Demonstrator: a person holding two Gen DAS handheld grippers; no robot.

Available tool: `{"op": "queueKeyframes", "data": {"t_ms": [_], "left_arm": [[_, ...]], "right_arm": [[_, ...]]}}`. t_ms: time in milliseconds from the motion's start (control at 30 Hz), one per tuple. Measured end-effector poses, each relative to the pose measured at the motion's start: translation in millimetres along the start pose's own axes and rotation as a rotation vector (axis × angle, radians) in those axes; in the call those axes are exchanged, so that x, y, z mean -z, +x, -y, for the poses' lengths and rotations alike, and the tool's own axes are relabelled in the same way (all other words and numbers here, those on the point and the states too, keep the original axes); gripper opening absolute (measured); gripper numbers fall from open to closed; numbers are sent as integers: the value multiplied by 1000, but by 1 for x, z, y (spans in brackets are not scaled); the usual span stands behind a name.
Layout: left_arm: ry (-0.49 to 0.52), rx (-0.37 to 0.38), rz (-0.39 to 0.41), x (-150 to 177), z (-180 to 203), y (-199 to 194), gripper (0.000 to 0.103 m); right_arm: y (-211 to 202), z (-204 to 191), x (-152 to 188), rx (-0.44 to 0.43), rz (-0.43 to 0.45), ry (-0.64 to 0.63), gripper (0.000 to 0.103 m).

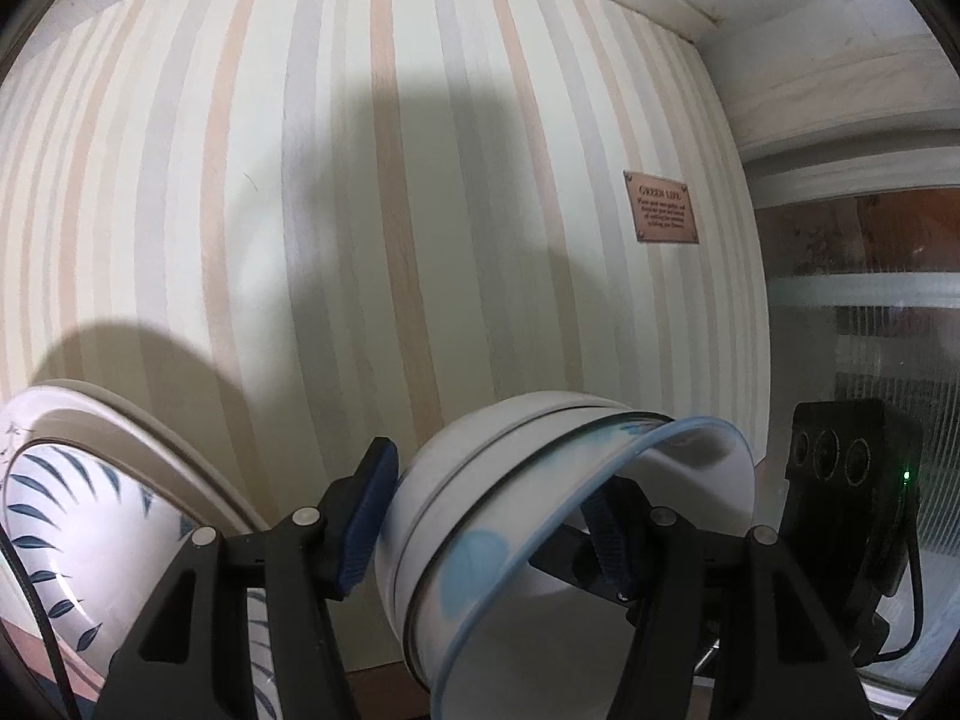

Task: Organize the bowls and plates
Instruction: 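Lift the bowl stack with both tools and carry it over the blue-leaf plate stack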

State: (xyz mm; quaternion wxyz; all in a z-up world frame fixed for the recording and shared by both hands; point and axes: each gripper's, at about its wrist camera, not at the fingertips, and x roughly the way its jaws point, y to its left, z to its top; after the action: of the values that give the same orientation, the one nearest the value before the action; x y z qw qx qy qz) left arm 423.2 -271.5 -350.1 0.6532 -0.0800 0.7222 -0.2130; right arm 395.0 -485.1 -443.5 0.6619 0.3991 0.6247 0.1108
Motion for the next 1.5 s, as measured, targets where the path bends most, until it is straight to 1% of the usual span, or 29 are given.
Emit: {"op": "queueKeyframes", "data": {"t_ms": [167,333,533,733,933,1100,1267,1500], "left_arm": [[-10,-4,35,1,-3,-24,57],[-39,-15,79,9,-18,-51,57],[-108,-31,123,23,-51,-79,57],[-234,-38,171,43,-103,-99,57],[-348,-38,200,63,-145,-104,57],[-423,-29,210,75,-175,-102,57],[-453,-13,210,76,-190,-96,57],[-461,6,201,75,-194,-89,57]], "right_arm": [[-5,-20,-2,-7,-7,-27,56],[-3,-50,-2,-16,-35,-74,56],[16,-92,2,-21,-98,-146,56],[54,-133,12,-18,-195,-229,56],[96,-162,25,-6,-293,-304,56],[121,-171,32,11,-342,-337,56],[143,-179,37,38,-366,-361,56],[153,-182,35,74,-367,-365,56]]}}
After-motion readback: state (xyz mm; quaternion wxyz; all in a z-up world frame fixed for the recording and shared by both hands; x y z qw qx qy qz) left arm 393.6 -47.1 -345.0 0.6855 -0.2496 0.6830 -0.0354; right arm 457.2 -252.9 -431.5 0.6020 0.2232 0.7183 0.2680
